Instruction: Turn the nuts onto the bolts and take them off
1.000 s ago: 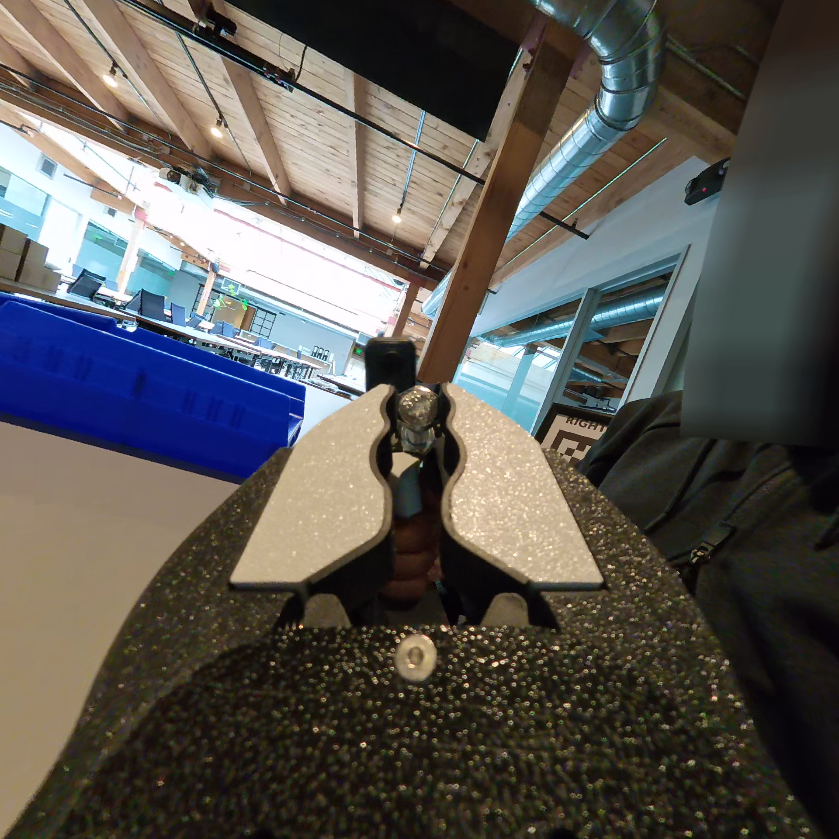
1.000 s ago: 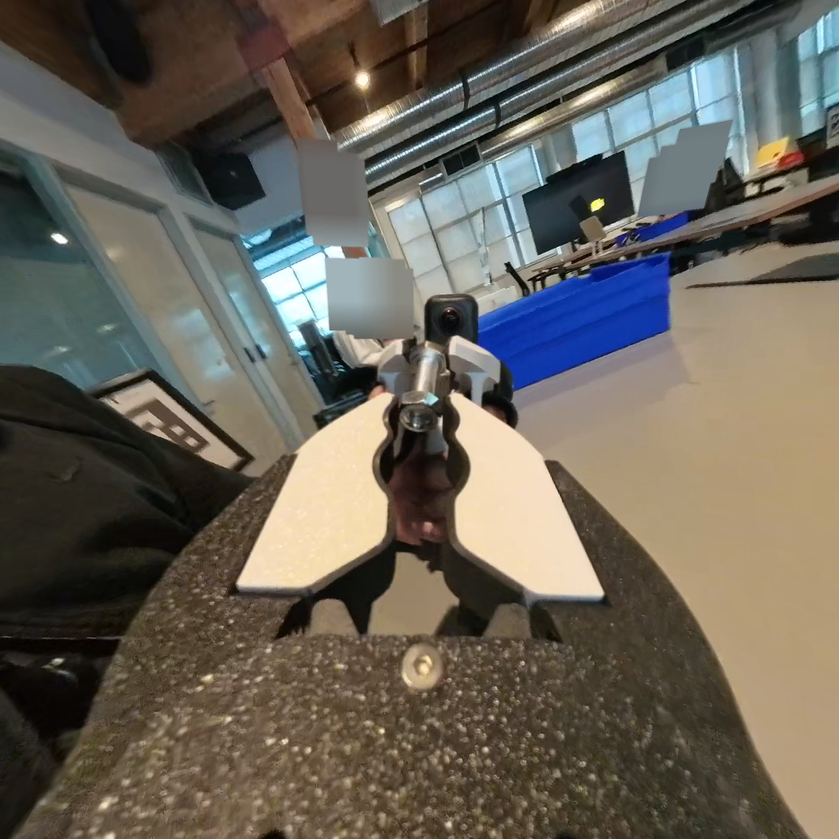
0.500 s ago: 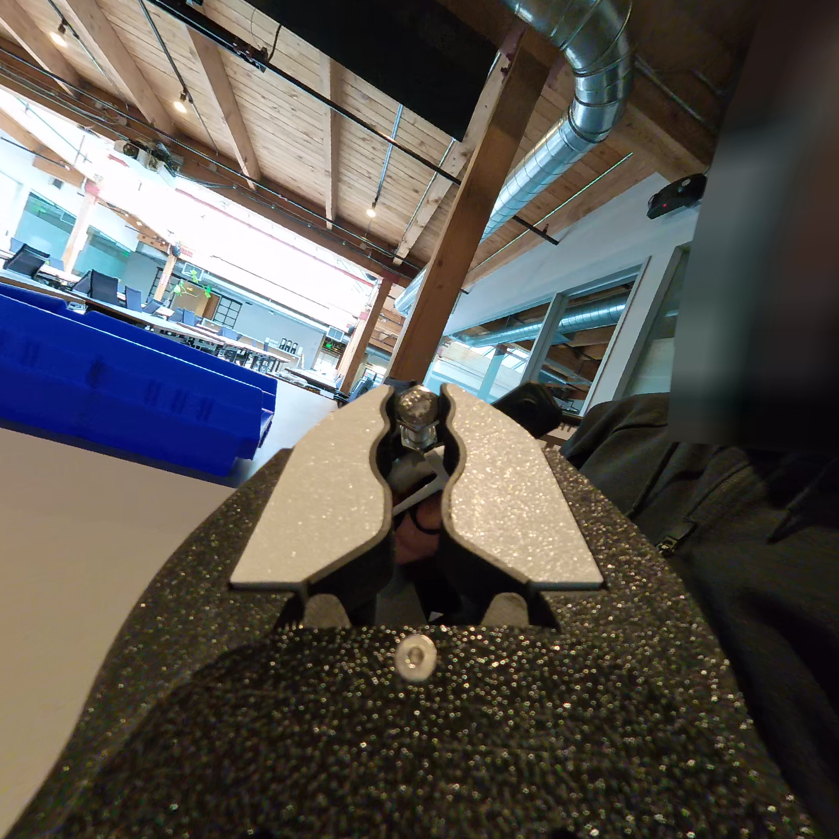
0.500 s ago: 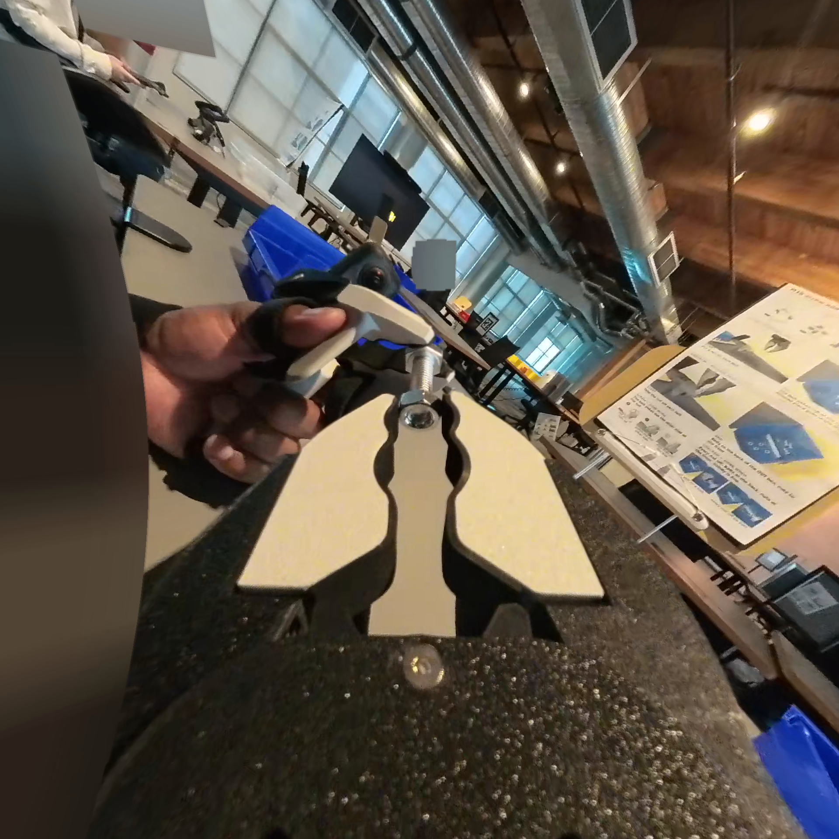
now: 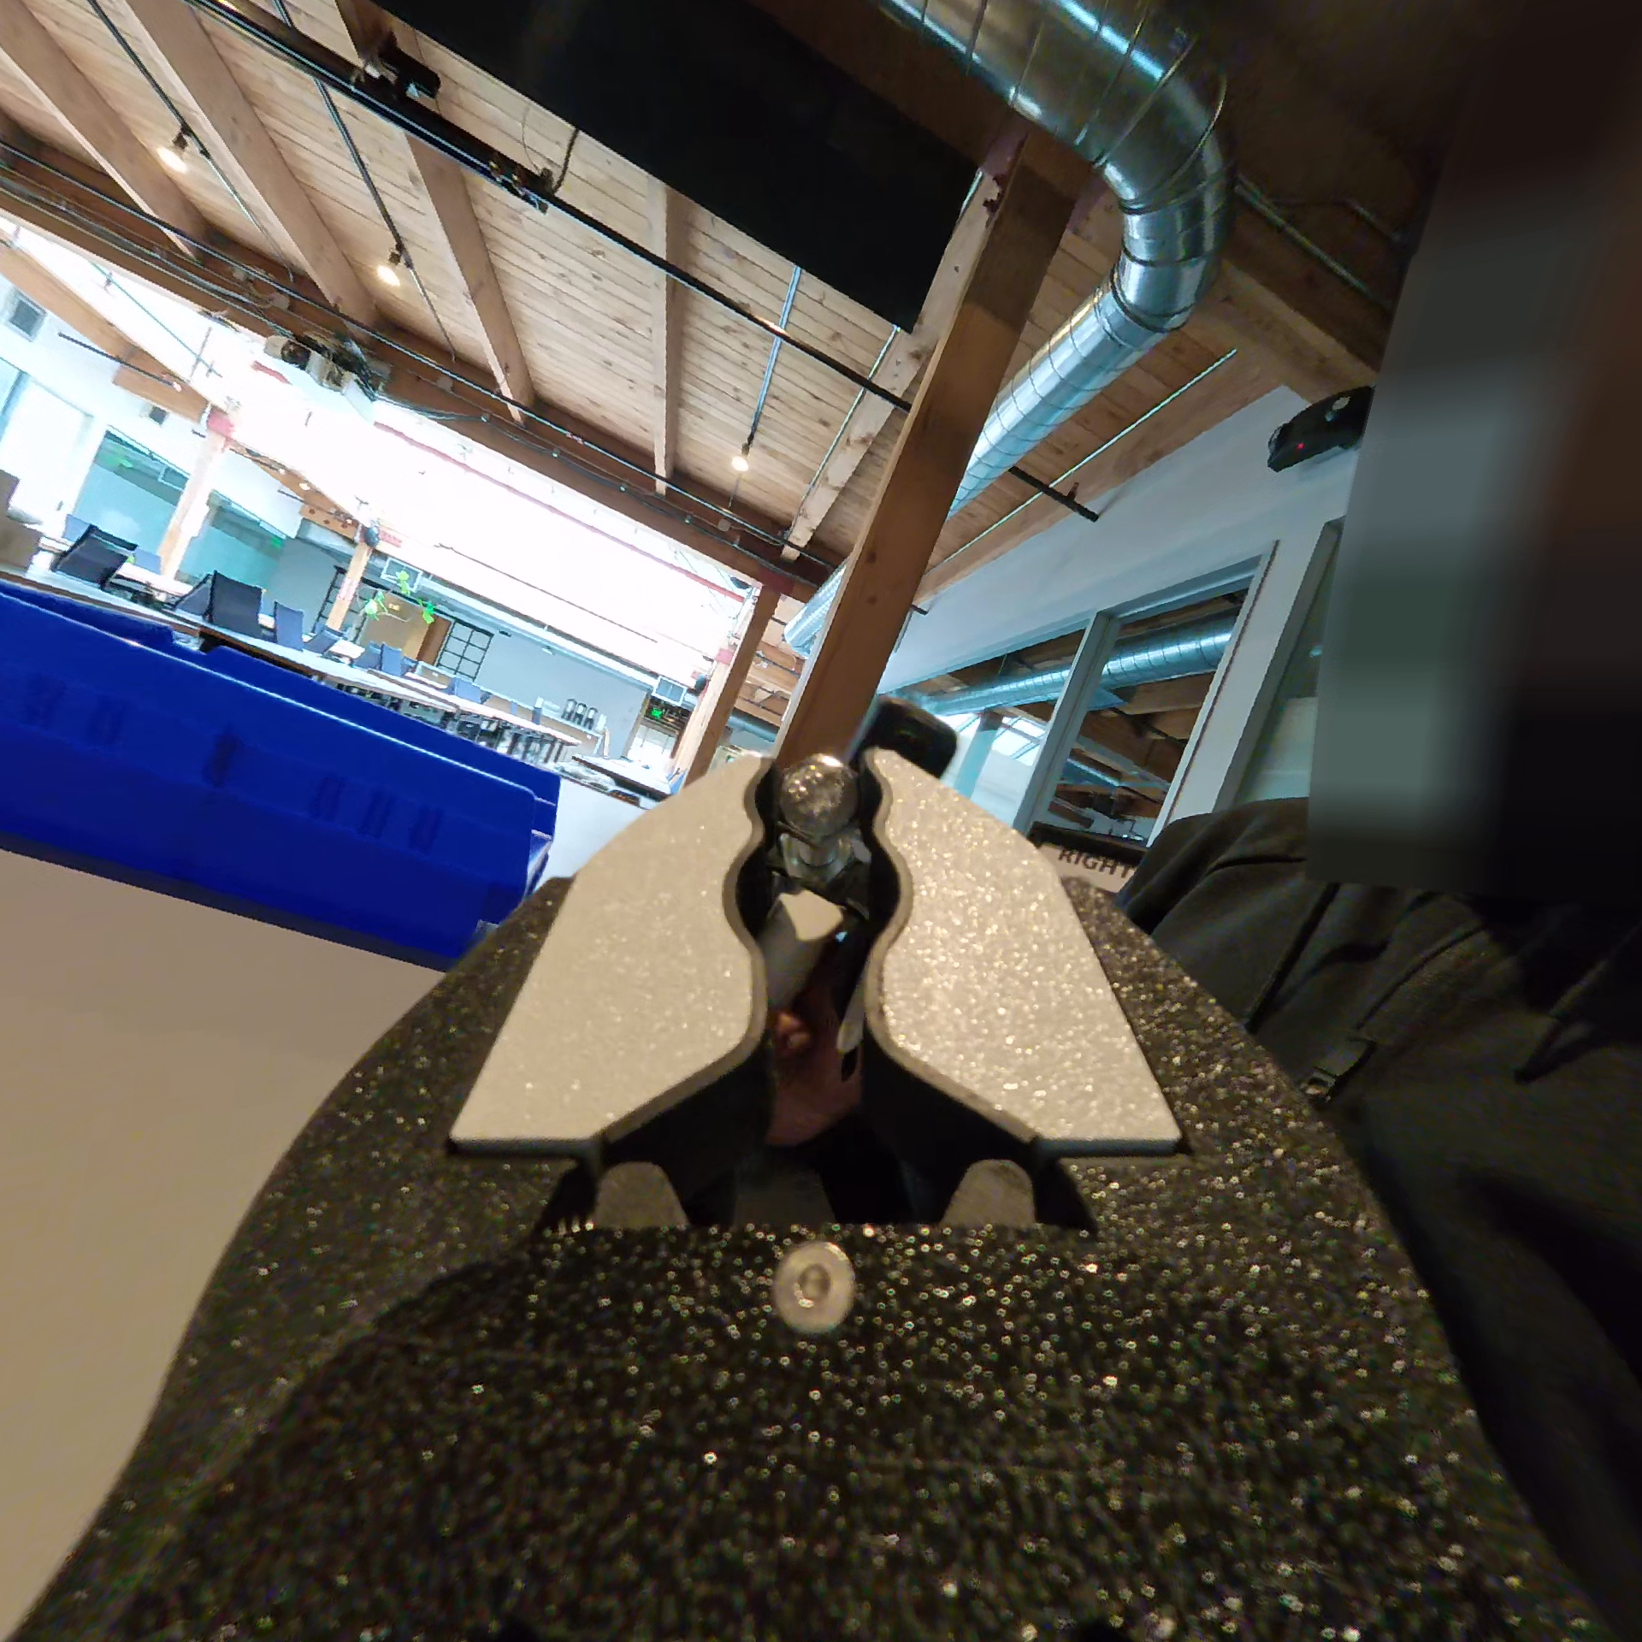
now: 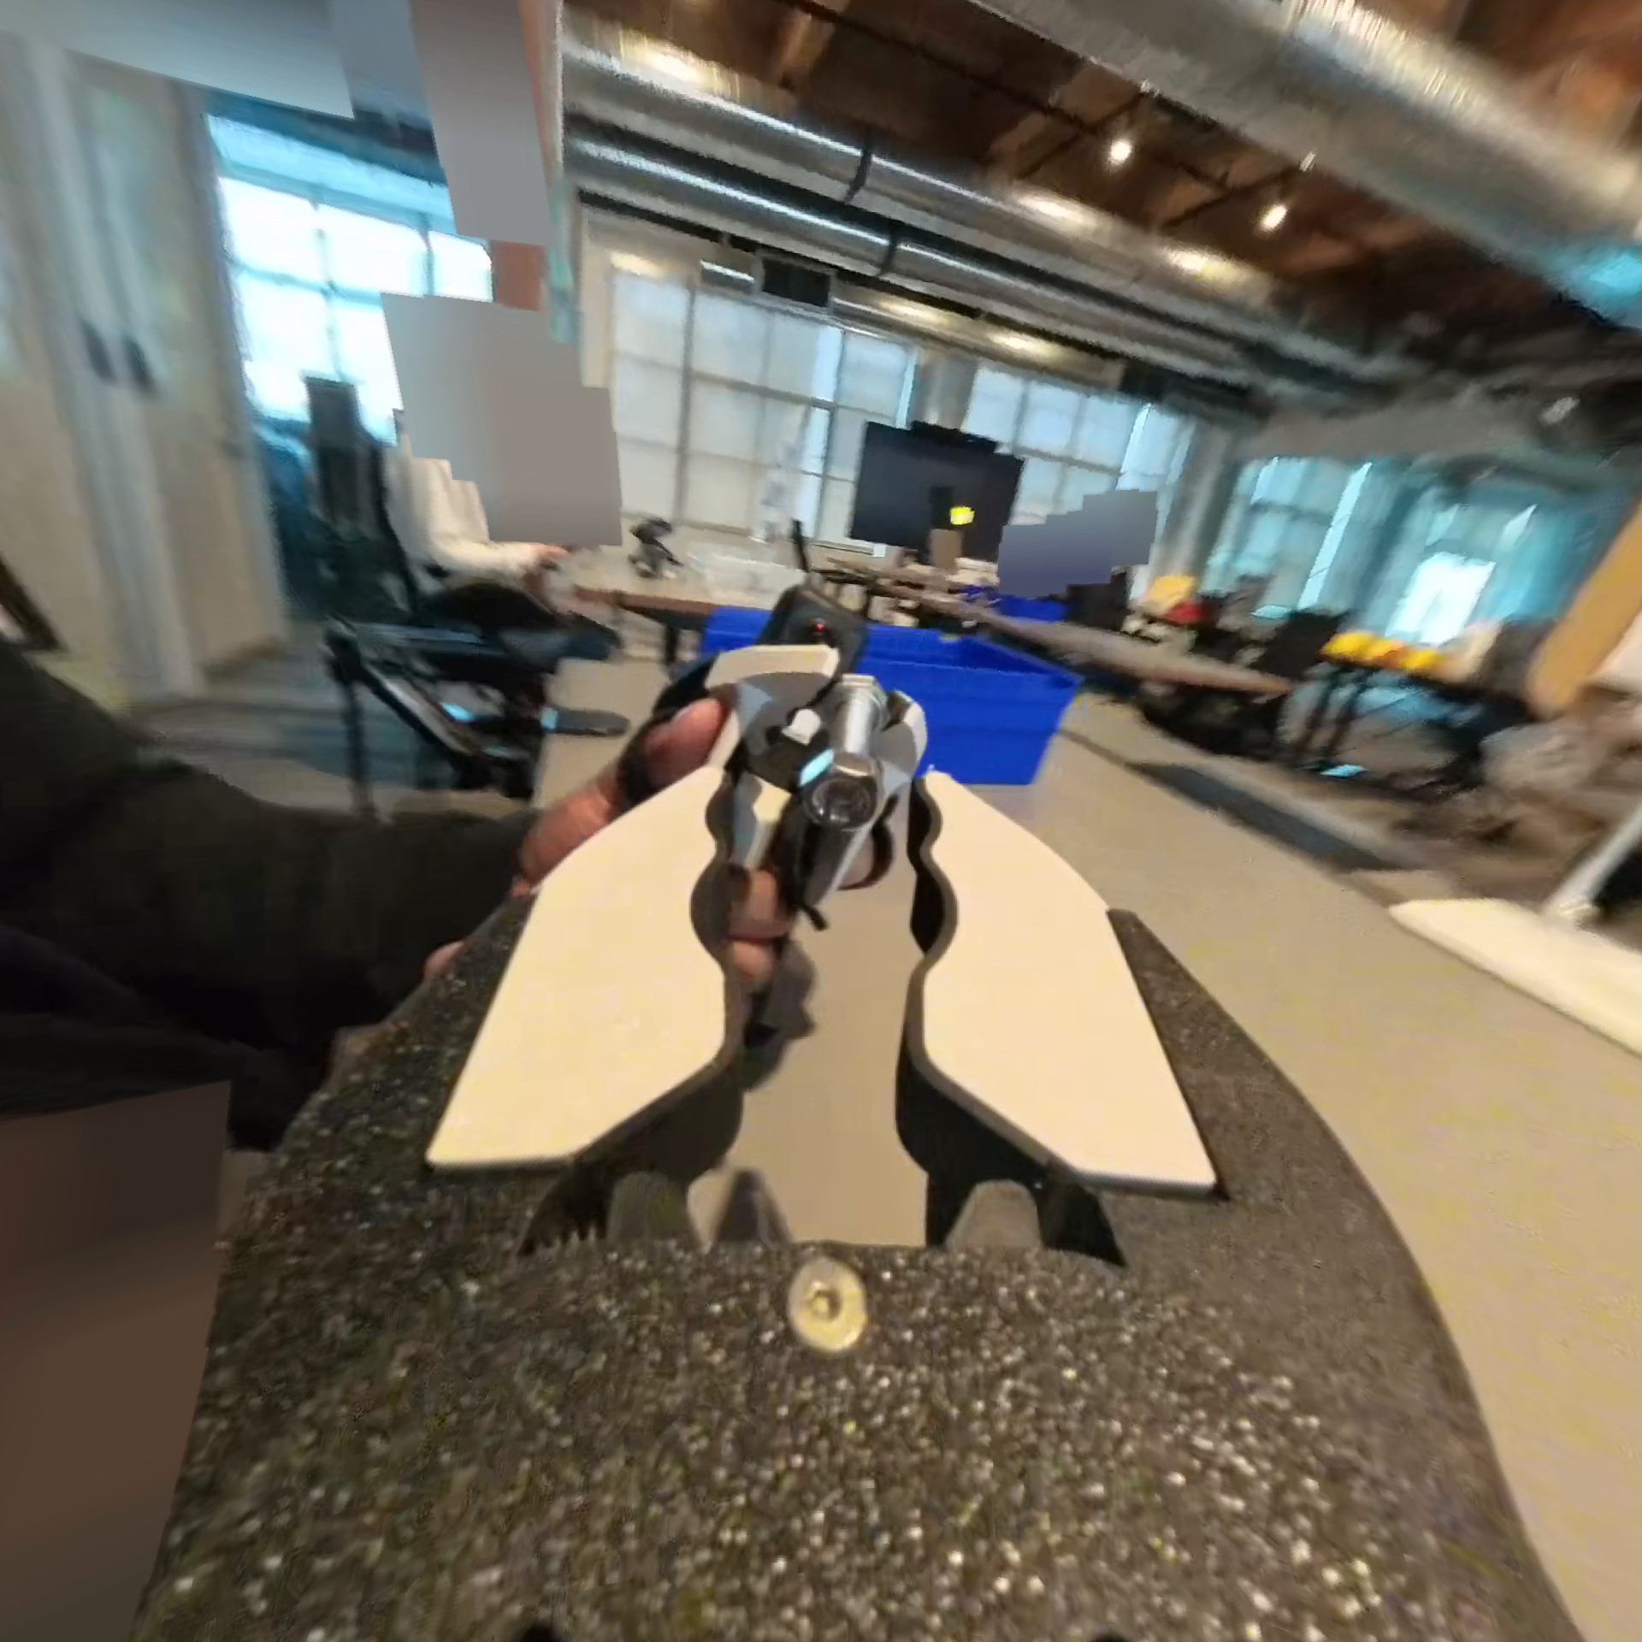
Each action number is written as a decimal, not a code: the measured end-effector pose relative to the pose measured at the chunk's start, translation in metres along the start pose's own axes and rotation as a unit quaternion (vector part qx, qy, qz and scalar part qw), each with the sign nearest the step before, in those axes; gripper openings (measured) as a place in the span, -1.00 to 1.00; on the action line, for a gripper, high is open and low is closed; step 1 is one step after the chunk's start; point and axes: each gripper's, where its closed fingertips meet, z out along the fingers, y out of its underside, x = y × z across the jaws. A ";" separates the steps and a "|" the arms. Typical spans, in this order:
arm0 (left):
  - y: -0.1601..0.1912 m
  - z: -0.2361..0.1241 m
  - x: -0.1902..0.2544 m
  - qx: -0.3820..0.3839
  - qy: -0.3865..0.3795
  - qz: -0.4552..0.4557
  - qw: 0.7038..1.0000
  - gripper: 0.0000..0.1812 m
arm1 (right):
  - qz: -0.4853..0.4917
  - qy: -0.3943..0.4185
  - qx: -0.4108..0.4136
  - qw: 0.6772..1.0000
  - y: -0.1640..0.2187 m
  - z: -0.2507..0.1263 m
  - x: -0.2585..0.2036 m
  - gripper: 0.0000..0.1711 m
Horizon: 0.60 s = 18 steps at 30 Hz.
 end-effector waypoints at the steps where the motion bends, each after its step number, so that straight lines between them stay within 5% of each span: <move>1: 0.001 0.001 0.000 -0.005 -0.002 0.005 1.000 -0.82 | 0.047 -0.014 0.005 0.999 0.001 0.000 0.002 -0.55; 8: 0.005 0.004 0.002 -0.018 -0.010 0.031 0.999 -0.82 | 0.224 -0.077 0.025 0.971 0.004 -0.003 0.009 -0.60; 18: 0.010 0.006 0.001 -0.033 -0.017 0.039 0.999 -0.82 | 0.241 -0.095 0.015 0.966 0.007 -0.001 0.004 -0.74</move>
